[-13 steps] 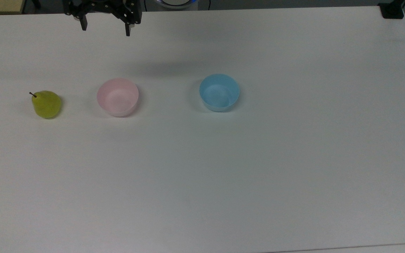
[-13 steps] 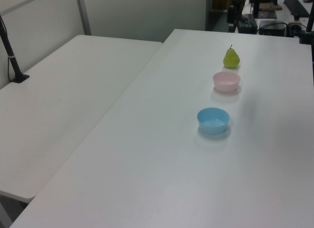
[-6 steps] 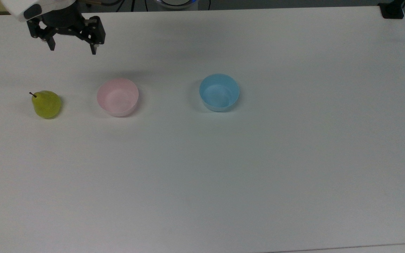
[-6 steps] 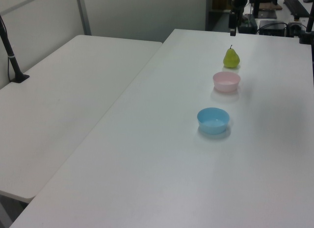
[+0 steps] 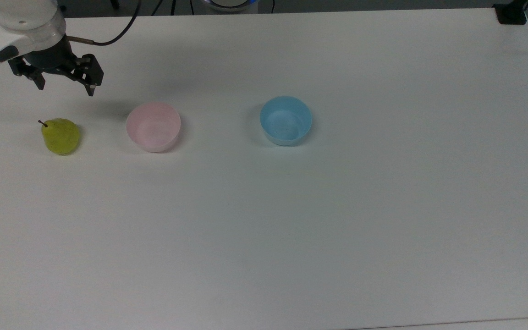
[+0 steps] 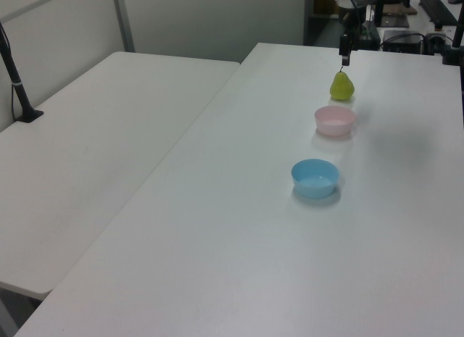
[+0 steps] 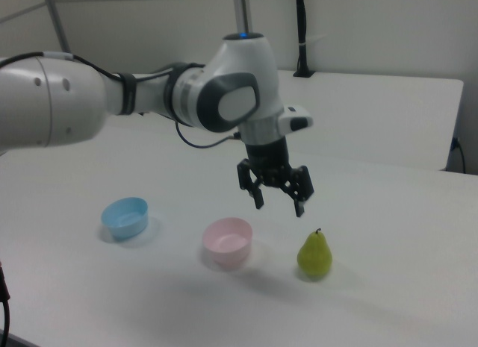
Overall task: Place the pear in the bowl
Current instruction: 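Move the open gripper over the yellow-green pear, then lower the gripper around the pear and close on it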
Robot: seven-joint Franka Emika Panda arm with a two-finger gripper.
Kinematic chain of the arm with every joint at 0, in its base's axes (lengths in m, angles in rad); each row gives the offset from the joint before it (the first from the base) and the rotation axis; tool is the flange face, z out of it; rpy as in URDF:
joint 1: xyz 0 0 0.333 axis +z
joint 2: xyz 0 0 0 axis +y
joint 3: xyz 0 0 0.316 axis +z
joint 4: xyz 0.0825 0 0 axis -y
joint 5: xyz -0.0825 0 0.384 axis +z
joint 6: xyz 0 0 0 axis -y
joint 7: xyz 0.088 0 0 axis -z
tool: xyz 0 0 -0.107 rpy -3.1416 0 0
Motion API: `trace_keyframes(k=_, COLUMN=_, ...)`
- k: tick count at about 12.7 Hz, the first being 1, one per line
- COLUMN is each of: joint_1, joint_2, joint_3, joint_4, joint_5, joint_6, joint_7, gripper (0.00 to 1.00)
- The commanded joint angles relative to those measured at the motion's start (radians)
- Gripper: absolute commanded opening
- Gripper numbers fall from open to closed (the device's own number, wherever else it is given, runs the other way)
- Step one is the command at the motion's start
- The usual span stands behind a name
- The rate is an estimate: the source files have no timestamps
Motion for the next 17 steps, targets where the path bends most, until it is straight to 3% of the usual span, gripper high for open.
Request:
trace_keyframes(k=1, joint_1=-0.036, joint_2=0.06, joint_3=-0.002, joint_4=-0.01, joint_5=0.0, joint_6=0.086, joint_7=-0.045, gripper=1.0)
trace_keyframes(k=11, joint_1=-0.071, joint_2=0.192, joint_3=-0.002, joint_4=-0.011, joint_5=-0.001, joint_6=0.273, joint_7=-0.086, gripper=1.0)
trace_keyframes(k=12, joint_1=-0.077, joint_2=0.199, joint_3=-0.002, joint_4=-0.013, joint_5=-0.001, joint_6=0.29, joint_7=-0.086, gripper=0.88)
trace_keyframes(k=14, joint_1=-0.077, joint_2=0.202, joint_3=-0.002, joint_4=-0.014, joint_5=-0.001, joint_6=0.293, joint_7=-0.086, gripper=0.53)
trace_keyframes(k=16, joint_1=-0.077, joint_2=0.199, joint_3=-0.002, joint_4=-0.017, joint_5=-0.001, joint_6=0.292, joint_7=-0.092, gripper=0.34)
trace_keyframes(k=17, joint_1=-0.077, joint_2=0.196, joint_3=-0.002, joint_4=-0.017, joint_5=0.0, joint_6=0.286, joint_7=-0.103, gripper=0.3)
